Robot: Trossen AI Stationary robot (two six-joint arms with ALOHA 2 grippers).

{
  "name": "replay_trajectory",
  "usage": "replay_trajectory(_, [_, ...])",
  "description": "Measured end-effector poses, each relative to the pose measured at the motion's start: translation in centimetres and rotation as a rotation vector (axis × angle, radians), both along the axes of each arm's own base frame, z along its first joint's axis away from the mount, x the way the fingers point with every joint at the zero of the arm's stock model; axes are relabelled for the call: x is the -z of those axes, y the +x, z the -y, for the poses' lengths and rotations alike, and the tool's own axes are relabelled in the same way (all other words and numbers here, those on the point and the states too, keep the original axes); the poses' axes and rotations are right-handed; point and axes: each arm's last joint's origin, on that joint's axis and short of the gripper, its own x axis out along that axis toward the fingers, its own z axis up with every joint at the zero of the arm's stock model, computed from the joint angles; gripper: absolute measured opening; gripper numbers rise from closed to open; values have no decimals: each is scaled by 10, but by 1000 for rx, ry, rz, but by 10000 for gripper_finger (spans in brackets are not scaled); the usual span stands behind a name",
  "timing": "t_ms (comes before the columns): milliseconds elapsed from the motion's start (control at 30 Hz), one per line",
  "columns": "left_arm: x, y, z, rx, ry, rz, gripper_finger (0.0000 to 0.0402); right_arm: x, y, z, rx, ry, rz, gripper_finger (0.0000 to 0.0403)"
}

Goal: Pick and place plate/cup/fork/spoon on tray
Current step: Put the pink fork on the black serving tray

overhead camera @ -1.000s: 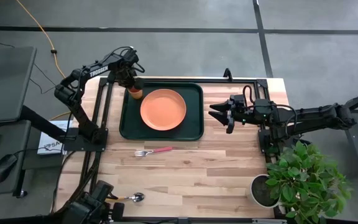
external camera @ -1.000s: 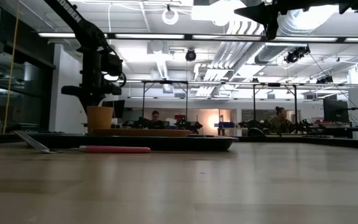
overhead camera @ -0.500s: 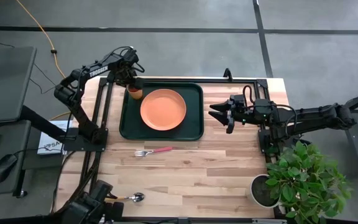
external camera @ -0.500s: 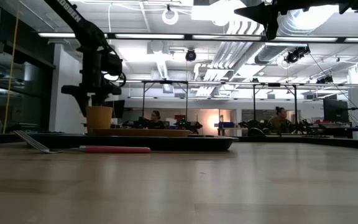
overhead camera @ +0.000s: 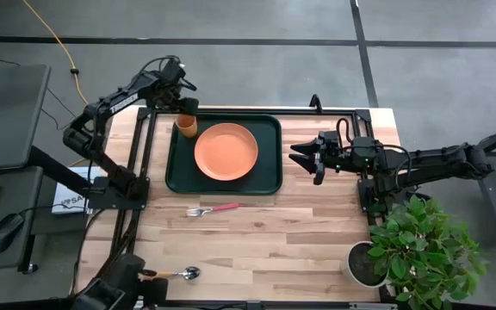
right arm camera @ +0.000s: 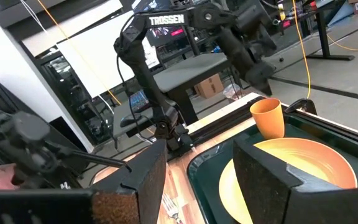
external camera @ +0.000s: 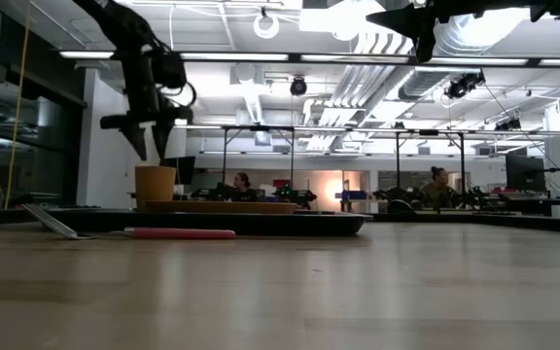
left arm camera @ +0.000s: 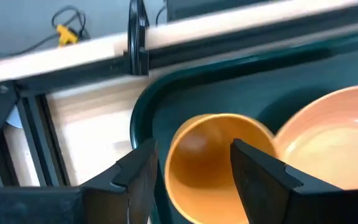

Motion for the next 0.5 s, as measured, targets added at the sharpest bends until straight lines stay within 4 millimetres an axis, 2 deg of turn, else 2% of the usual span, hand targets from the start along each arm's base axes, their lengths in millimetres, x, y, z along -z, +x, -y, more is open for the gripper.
replay_trajectory(100, [-22,-2,6,8,64,70,187,0,0,0,0,0,0,177])
replay_trajectory(267, [-72,4,26,103,266,300,186,0,0,0,1,-23,-4,177])
replay_trajectory(367, [-107,11,48,182,450,445,186,0,0,0,1,-34,-6,177])
replay_trajectory(500, [-150,22,89,376,682,629,186,-2,0,0,1,-34,12,177])
